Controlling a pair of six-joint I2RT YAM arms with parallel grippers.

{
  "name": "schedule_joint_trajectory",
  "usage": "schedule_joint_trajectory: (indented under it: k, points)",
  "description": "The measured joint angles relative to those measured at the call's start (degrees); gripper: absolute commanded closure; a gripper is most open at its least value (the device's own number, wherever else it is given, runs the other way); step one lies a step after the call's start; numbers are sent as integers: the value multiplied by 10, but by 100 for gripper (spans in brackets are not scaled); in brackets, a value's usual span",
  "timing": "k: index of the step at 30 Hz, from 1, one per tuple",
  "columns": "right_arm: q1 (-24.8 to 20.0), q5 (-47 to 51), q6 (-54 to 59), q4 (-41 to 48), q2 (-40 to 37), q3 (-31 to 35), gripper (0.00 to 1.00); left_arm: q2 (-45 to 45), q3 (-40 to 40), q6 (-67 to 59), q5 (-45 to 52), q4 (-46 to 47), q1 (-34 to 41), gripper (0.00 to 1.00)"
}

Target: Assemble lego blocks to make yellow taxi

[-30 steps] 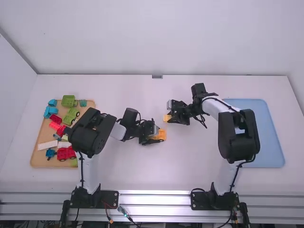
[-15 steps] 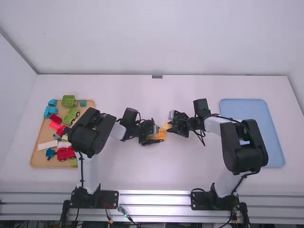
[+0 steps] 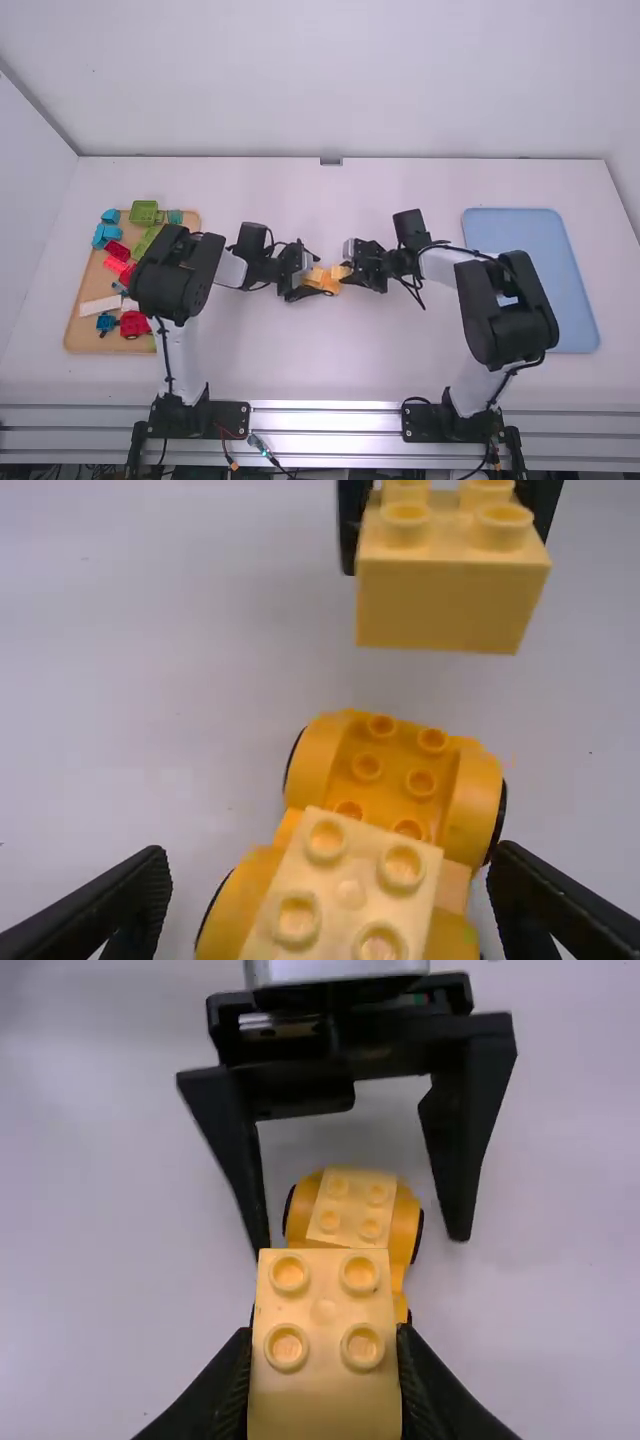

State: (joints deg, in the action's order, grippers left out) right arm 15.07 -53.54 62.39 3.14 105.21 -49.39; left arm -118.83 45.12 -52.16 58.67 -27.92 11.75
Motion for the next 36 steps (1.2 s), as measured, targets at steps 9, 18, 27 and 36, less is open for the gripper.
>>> schedule_joint_trajectory:
  k: [9,18,27,36]
  points:
    - [-2,1,-38,-38,14,0,99,0,1,-39,-33,52,17,20]
    - [-2,1,-53,-36,16,0,99,0,28,-68,-39,106,1,39]
    - [6,2,-53,-27,16,0,98,0,35,-94,-34,127,14,48]
    - [-3,3,-54,-29,16,0,98,0,19,-94,-19,118,19,29]
